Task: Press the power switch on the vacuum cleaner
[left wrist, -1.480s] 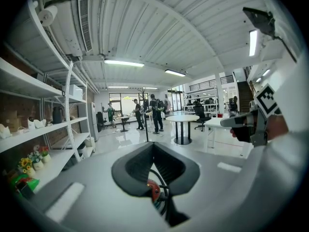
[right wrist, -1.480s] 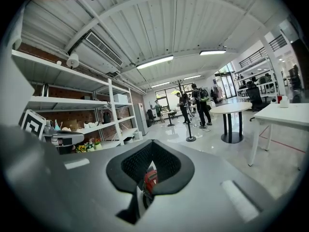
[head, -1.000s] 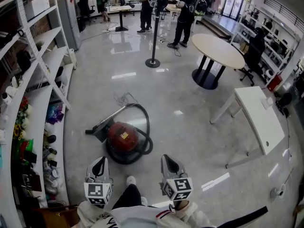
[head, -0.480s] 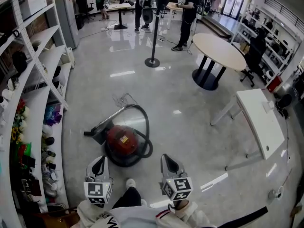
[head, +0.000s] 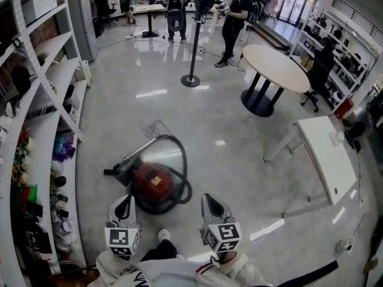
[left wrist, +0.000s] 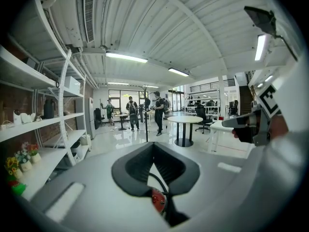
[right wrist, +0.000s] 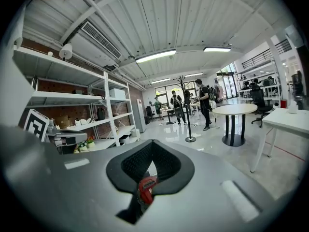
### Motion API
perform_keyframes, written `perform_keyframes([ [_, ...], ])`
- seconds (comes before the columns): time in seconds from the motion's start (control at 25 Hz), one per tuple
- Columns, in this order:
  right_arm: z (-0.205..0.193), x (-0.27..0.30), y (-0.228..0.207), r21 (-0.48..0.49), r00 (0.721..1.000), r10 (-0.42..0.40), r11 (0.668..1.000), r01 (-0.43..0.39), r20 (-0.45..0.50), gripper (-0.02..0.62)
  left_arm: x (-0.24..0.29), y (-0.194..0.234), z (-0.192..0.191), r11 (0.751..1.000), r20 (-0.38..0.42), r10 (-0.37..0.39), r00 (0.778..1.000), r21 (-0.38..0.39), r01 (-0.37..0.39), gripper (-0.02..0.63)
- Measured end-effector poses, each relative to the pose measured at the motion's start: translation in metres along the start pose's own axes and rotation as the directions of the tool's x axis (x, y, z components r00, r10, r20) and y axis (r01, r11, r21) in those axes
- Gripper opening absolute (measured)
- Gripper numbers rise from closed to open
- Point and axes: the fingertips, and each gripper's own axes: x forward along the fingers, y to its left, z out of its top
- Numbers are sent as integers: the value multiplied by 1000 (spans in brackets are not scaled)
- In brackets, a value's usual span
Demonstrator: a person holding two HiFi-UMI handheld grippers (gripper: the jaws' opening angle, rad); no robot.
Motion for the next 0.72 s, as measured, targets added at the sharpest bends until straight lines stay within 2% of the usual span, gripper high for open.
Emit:
perform_keyframes([
  [0.72, 15, 43, 12, -31, 1000, -15, 999, 15, -12, 0, 31, 37, 3, 999, 4, -15, 1000, -31, 15, 0],
])
